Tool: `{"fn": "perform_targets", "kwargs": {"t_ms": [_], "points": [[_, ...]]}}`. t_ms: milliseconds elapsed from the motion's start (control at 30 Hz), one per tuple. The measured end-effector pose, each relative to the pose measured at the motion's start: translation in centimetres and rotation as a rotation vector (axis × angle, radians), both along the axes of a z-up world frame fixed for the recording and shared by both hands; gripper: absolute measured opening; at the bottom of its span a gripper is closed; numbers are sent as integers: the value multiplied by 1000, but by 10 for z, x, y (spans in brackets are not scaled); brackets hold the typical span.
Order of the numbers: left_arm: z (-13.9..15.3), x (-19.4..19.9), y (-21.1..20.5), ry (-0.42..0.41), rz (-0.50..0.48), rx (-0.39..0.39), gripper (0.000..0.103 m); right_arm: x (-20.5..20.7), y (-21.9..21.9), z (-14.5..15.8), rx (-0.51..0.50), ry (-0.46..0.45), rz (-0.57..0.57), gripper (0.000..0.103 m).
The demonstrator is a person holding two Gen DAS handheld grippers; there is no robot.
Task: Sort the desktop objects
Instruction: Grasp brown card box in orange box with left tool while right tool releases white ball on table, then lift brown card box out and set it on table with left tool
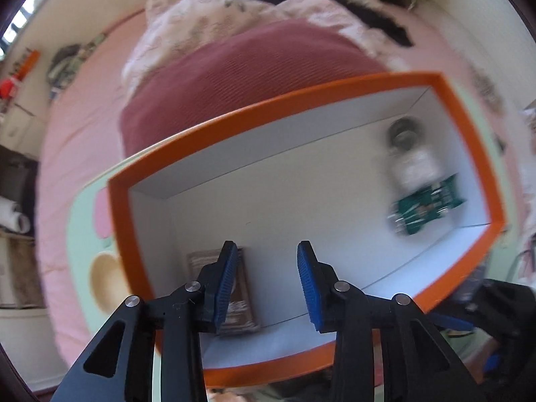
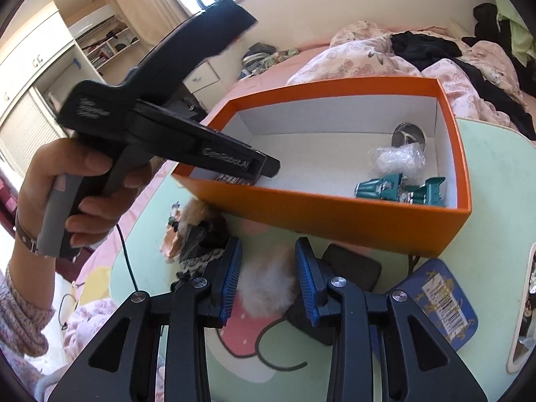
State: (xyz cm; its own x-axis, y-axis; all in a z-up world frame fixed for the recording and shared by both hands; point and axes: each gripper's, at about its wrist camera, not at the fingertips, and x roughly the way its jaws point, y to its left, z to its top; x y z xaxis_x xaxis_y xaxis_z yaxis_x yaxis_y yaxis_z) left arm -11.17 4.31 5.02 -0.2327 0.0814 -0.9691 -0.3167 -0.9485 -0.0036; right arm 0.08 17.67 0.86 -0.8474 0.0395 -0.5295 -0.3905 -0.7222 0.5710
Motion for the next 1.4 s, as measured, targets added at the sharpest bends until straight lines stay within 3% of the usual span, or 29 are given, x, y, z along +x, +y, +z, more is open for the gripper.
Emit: {"fn": "perform_targets", "kwargs": {"t_ms": [67, 100, 200, 367, 500, 567, 700, 767, 933, 1067, 1133, 1167, 1200, 1333, 1400], "points": [[7, -2, -13, -20, 40, 115, 18, -2, 2, -1, -4, 1, -4, 34], [12, 1, -13, 0, 53, 105, 18, -2, 2, -2, -8, 1, -5, 34], [19, 10, -10, 58, 54, -51, 22, 0, 2, -5, -19, 1, -8, 34], [-4, 11, -7, 17, 7, -229, 23, 2, 4, -6, -34, 14, -15, 34], [-12, 9, -2, -6, -22, -244, 24, 4, 3, -5, -30, 21, -19, 34], [-11, 7, -5, -31, -15, -193, 39, 3, 4, -5, -30, 22, -18, 34], [-1, 2, -19, -57, 27, 14, 40, 3, 2, -5, -29, 30, -18, 34], [4, 0, -30, -46, 69, 45, 40, 2, 3, -5, -33, 32, -19, 34], [15, 10, -23, 19, 76, -95, 40, 3, 5, -6, -42, 37, -23, 34], [-6, 5, -17, 2, 27, -280, 43, 2, 4, -7, -42, 44, -21, 34], [-13, 6, -11, 23, 2, -353, 48, 2, 3, -7, -40, 48, -22, 34], [-18, 6, -12, -8, 8, -360, 48, 2, 3, -7, -40, 49, -22, 34], [-27, 3, -15, -56, 13, -316, 46, 3, 3, -7, -38, 50, -24, 34], [-30, -2, -22, -84, 18, -226, 42, 2, 3, -7, -36, 57, -28, 34], [-31, -2, -23, -66, 15, -223, 40, 2, 4, -7, -40, 62, -25, 34]]}}
